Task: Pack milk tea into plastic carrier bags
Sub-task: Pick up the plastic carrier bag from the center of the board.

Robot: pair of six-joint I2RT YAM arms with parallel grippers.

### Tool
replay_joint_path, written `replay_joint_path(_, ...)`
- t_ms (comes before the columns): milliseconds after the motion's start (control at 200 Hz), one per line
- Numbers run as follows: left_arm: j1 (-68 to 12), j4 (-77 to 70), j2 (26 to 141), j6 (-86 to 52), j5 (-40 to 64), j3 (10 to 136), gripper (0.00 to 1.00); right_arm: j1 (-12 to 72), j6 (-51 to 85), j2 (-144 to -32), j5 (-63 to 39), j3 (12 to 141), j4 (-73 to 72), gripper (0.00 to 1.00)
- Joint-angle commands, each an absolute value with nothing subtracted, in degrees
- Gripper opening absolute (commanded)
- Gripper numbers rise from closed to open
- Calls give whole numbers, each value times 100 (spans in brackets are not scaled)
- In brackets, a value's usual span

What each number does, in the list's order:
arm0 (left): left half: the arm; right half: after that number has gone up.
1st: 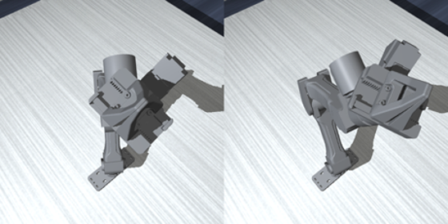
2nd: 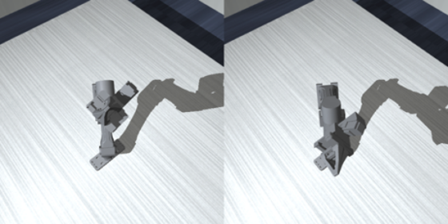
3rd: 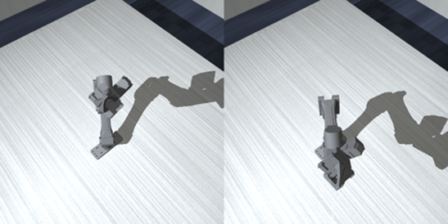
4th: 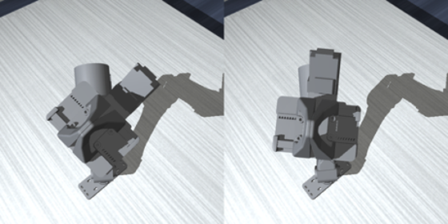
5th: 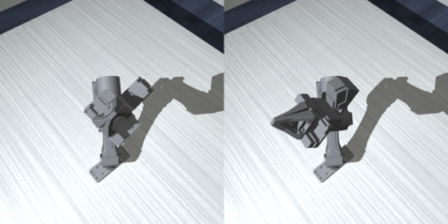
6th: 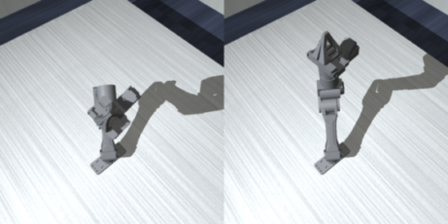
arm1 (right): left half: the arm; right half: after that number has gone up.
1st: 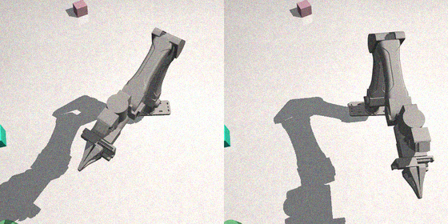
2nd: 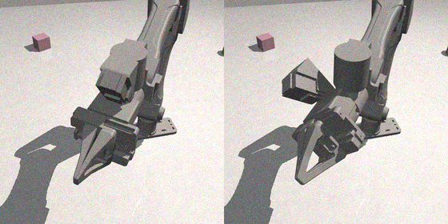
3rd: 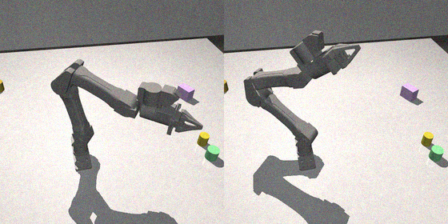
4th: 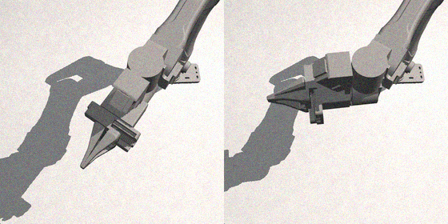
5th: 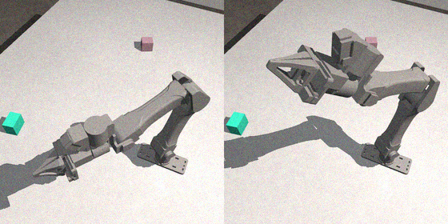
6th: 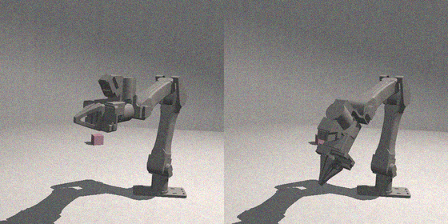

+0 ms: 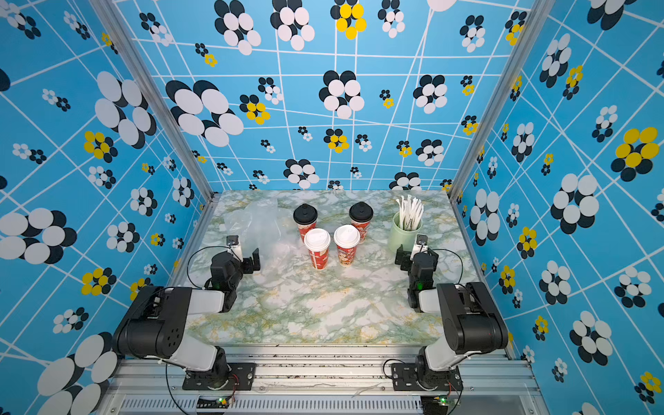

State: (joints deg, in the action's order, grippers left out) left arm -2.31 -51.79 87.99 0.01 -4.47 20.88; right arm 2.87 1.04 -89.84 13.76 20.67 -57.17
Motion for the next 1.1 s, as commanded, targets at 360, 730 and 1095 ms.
replay_joint_path(360, -185, -5185, 8834, -70, -370, 2205, 99, 285, 16, -8965, 1219, 2100, -5581, 99)
replay_joint_path(730, -158, -5177, 8833, -79, -308, 2208, 99, 281, 103, -8969, 1398, 2118, -5546, 99)
replay_joint_path(1095, -210, -4930, 8560, -112, -615, 2218, 99, 277, 129, -8726, 1557, 1712, -6129, 99)
